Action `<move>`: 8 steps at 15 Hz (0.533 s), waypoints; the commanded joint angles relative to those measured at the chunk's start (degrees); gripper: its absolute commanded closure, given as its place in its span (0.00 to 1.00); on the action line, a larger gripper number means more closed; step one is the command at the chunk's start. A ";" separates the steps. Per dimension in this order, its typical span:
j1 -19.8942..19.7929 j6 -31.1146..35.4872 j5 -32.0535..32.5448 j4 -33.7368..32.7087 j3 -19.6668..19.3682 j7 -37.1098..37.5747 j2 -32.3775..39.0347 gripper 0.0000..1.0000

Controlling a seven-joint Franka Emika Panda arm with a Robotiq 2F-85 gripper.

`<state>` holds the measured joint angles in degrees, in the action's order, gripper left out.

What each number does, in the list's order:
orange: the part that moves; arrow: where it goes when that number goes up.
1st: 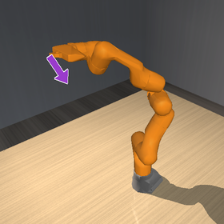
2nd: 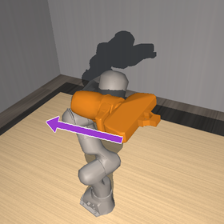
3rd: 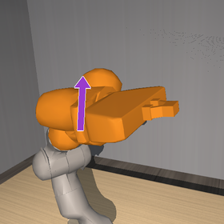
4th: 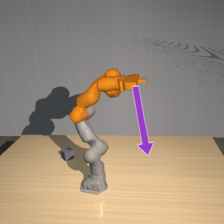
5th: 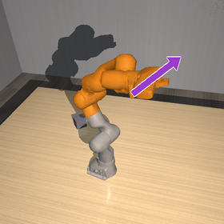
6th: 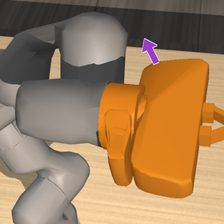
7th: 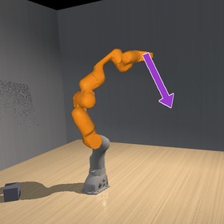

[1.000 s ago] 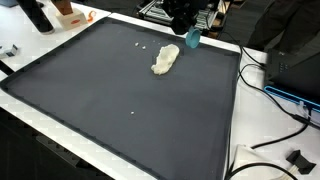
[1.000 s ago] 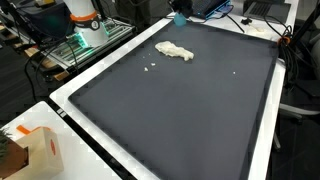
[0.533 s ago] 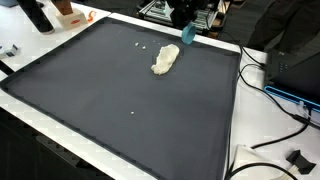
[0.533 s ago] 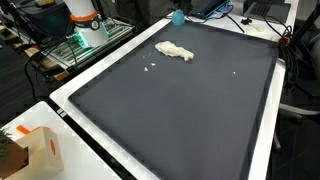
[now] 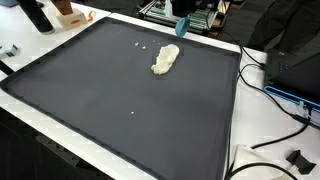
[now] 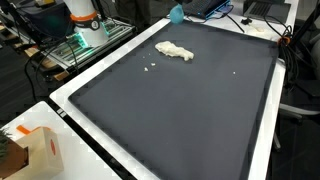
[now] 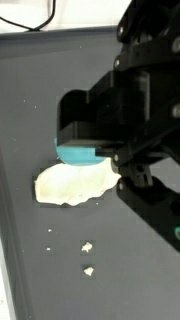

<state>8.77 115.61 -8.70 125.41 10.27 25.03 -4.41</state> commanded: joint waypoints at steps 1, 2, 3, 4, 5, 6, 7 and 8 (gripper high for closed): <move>0.93 0.38 5.04 1.37 1.54 1.38 -2.89 0.75; 1.14 0.23 6.22 1.28 1.98 1.38 -3.20 0.75; 1.32 -0.01 7.52 1.19 2.42 1.26 -3.51 0.75; 1.49 -0.07 8.63 1.16 2.84 1.43 -3.81 0.75; 1.68 -0.27 9.78 1.15 3.28 1.48 -4.20 0.75; 1.80 -0.31 10.81 1.19 3.72 1.65 -4.71 0.75; 1.92 -0.36 11.74 1.20 4.12 1.75 -5.10 0.75; 2.06 -0.53 12.65 1.21 4.58 2.03 -5.62 0.75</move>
<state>10.19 115.60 0.69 125.38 13.88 25.59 -7.37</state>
